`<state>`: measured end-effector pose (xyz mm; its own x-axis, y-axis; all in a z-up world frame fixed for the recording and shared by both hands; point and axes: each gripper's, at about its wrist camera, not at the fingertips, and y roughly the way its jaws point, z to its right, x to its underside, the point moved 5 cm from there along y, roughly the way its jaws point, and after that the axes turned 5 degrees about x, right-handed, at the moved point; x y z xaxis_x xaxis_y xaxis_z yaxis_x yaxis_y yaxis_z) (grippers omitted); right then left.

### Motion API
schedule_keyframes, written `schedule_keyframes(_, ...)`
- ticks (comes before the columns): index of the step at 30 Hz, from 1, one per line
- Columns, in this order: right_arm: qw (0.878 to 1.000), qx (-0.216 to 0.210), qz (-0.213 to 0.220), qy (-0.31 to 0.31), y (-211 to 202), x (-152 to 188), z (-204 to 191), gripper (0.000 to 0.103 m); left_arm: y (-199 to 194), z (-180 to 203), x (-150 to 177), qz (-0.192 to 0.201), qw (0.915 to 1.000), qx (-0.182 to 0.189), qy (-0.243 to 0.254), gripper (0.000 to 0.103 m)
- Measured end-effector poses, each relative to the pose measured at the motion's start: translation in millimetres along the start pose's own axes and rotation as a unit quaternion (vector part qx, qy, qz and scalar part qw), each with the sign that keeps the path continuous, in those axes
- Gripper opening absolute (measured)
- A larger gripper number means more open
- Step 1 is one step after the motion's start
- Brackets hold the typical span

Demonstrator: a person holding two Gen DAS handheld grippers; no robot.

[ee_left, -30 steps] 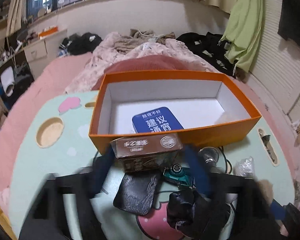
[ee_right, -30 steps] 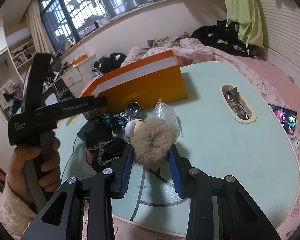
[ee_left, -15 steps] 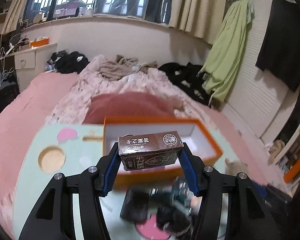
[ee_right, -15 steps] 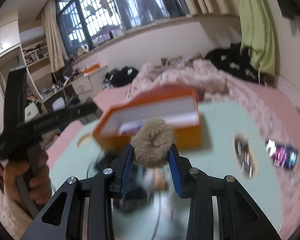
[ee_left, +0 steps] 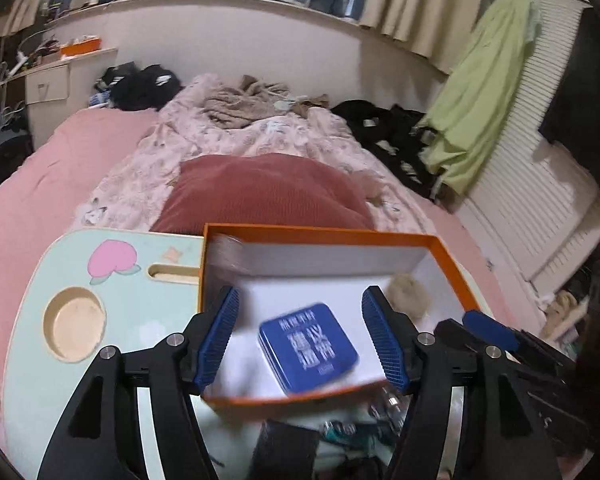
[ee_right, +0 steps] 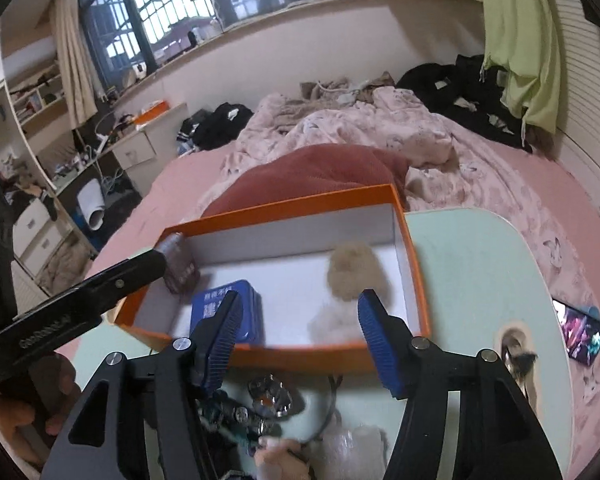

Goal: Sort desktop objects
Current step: 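Place the brown pompom into the box with the right gripper while the left gripper places the carton, then drop the black case into the box with left gripper while right adds the bubble-wrapped item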

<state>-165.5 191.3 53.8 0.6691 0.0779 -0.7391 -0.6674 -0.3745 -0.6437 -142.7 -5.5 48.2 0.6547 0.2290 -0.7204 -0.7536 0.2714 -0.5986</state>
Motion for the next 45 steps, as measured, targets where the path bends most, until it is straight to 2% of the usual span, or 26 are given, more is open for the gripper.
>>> schedule_keyframes(2,1.0,-0.007,0.013,0.003,-18,8,0,0.069,-18,6,8,0.009,0.9996,0.024,0.009,0.065)
schedule_keyframes(3,1.0,-0.01,0.018,0.003,-27,13,0,0.075,-26,7,11,0.015,0.9994,0.025,0.016,0.07)
schedule_keyframes(5,1.0,-0.011,0.022,0.0,-42,24,0,0.08,-46,12,24,0.021,0.9988,0.014,0.041,0.078)
schedule_keyframes(7,1.0,-0.003,0.02,-0.018,-57,42,-3,0.083,-60,16,40,0.017,0.9977,0.005,0.065,0.079)
schedule_keyframes(9,0.999,0.022,0.002,-0.041,-67,67,-4,0.086,-69,16,60,-0.001,0.9965,-0.005,0.084,0.079)
schedule_keyframes(14,0.995,0.061,-0.054,-0.061,-69,122,7,0.086,-66,11,117,-0.07,0.9895,-0.042,0.12,0.079)
schedule_keyframes(16,0.992,0.079,-0.074,-0.063,-61,137,11,0.087,-59,9,130,-0.094,0.9871,-0.048,0.12,0.079)
schedule_keyframes(18,0.989,0.101,-0.069,-0.079,-56,143,11,0.089,-49,2,141,-0.121,0.9851,-0.057,0.108,0.079)
schedule_keyframes(19,0.988,0.112,-0.069,-0.085,-54,145,11,0.093,-42,-4,146,-0.139,0.983,-0.068,0.098,0.083)
schedule_keyframes(20,0.986,0.124,-0.067,-0.092,-51,147,11,0.097,-42,-8,147,-0.131,0.9834,-0.081,0.096,0.09)
schedule_keyframes(21,0.986,0.126,-0.066,-0.091,-49,149,12,0.103,-43,-9,148,-0.131,0.9842,-0.079,0.089,0.091)
schedule_keyframes(22,0.986,0.125,-0.064,-0.089,-48,152,12,0.103,-43,-10,148,-0.131,0.9841,-0.08,0.089,0.092)
schedule_keyframes(24,0.986,0.126,-0.065,-0.087,-45,153,16,0.103,-42,-10,151,-0.136,0.9832,-0.082,0.09,0.103)
schedule_keyframes(45,0.986,0.127,-0.063,-0.088,-46,157,17,0.103,-41,-7,148,-0.143,0.9822,-0.08,0.092,0.103)
